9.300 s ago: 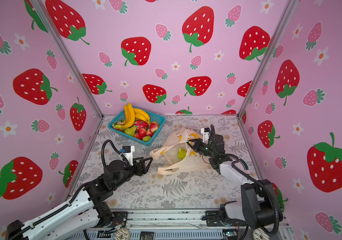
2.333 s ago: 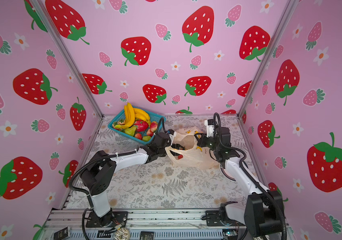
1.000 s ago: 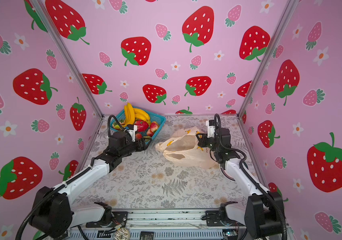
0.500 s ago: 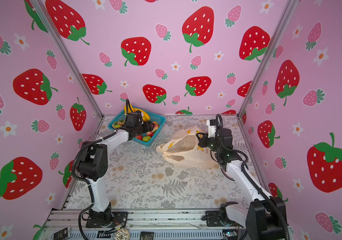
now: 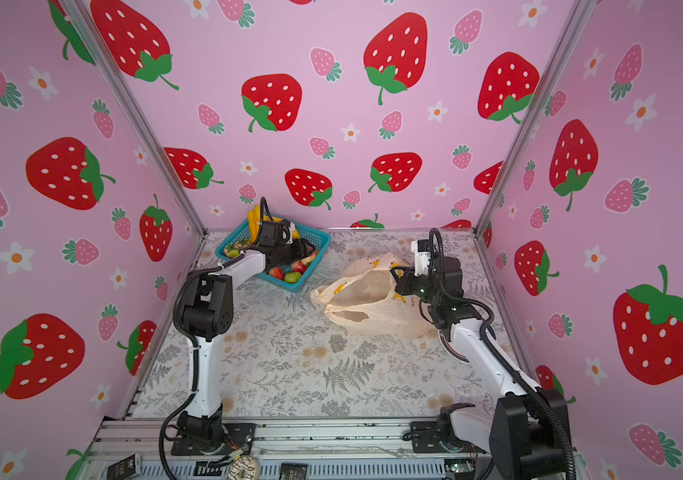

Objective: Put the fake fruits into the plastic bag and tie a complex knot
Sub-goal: 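Grasp a red peach in the basket with the left gripper, then carry the red peach into the bag mouth with the left gripper and release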

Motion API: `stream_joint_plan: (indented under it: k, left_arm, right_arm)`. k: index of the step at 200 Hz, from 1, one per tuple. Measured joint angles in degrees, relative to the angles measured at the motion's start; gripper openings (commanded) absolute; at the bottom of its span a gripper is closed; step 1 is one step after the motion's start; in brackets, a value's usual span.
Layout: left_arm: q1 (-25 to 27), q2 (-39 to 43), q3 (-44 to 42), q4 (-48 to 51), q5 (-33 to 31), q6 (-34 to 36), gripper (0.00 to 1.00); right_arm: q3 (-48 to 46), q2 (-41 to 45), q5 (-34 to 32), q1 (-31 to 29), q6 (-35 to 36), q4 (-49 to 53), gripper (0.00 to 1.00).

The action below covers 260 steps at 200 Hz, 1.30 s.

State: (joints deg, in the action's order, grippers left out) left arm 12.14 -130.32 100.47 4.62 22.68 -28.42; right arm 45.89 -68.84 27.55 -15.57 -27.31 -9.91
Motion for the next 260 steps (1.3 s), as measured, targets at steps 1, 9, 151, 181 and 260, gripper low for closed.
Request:
stream_joint_plan:
  k: [1,9,151,181,260]
  left_arm:
    - [0.0,0.0,0.0,0.0,0.1,-0.1,0.68]
    - [-0.2,-0.2,0.2,0.0,0.8,-0.3,0.67]
    - [-1.3,8.0,-5.4,-1.0,3.4,-1.0,0.41]
    - [-1.4,13.4,-8.0,-1.7,2.1,0.0,0.38]
    - [-1.3,39.0,-38.9,-13.4,2.1,-5.8,0.35]
  right_arm:
    - [0.0,0.0,0.0,0.0,0.0,0.0,0.00]
    - [0.0,0.0,0.0,0.0,0.0,0.0,0.00]
    - [0.0,0.0,0.0,0.0,0.0,0.0,0.00]
    - [0.0,0.0,-0.1,0.0,0.0,0.0,0.00]
    - [0.0,0.0,-0.3,0.0,0.2,0.1,0.00]
